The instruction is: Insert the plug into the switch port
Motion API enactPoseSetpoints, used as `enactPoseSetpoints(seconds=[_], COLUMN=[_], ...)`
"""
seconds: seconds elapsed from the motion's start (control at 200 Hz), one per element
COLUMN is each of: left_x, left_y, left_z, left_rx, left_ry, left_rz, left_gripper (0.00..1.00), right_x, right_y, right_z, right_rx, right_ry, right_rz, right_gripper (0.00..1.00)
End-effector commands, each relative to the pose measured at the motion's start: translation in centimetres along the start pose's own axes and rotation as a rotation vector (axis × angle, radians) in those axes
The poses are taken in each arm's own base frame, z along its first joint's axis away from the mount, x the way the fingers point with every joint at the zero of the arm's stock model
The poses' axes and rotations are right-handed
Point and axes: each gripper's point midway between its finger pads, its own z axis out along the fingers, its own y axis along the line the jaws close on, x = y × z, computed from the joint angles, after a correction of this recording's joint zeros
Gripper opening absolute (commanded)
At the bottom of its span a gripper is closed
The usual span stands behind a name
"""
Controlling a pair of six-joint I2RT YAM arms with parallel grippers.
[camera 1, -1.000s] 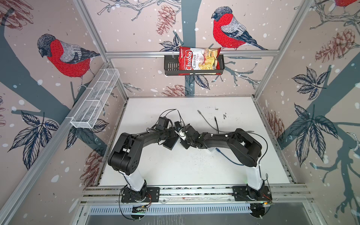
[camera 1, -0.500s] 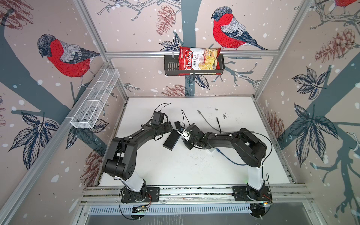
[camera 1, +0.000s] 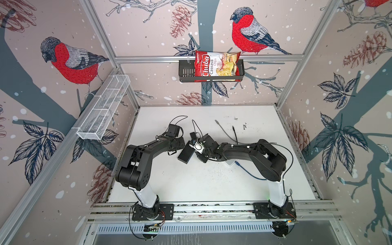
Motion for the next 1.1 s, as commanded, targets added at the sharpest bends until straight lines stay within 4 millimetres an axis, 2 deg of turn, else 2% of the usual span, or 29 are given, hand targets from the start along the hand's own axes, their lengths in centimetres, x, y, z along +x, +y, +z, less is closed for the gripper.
enactPoseSetpoints(seconds=[0.0,0.24,0.535,0.92,1.096], left_x=[-0.4,-0.1,0.6,2.3,3.0], left_y=[-0.9,-1.2,-1.9,-2.8,-2.9], left_z=[0.5,1.1,1.4,1.5,1.6], left_rx=[0.053,0.081,0.131,0.188,0.19], left_ry=[-0.01,-0.006,0.006,0.041,0.051], left_rz=[-0.001,-0.011,-0.021,-0.042,-0.053], left_gripper=[0.38,0.32,0.27,0.21,0.2], right_x=[-0.1,-0.7,0.1,-1.4,-0.7], right_y=[0.0,0.8,1.3,0.9,1.6], right_z=[0.2,0.1,0.6,0.7,1.1], right_rx=[0.004,-0.022,-0.023,0.002,-0.005], right_ry=[0.002,-0.006,0.027,0.001,0.019], right_rz=[0.007,-0.003,-0.007,0.001,0.01], right_gripper=[0.07,0.07,0.07,0.07,0.07])
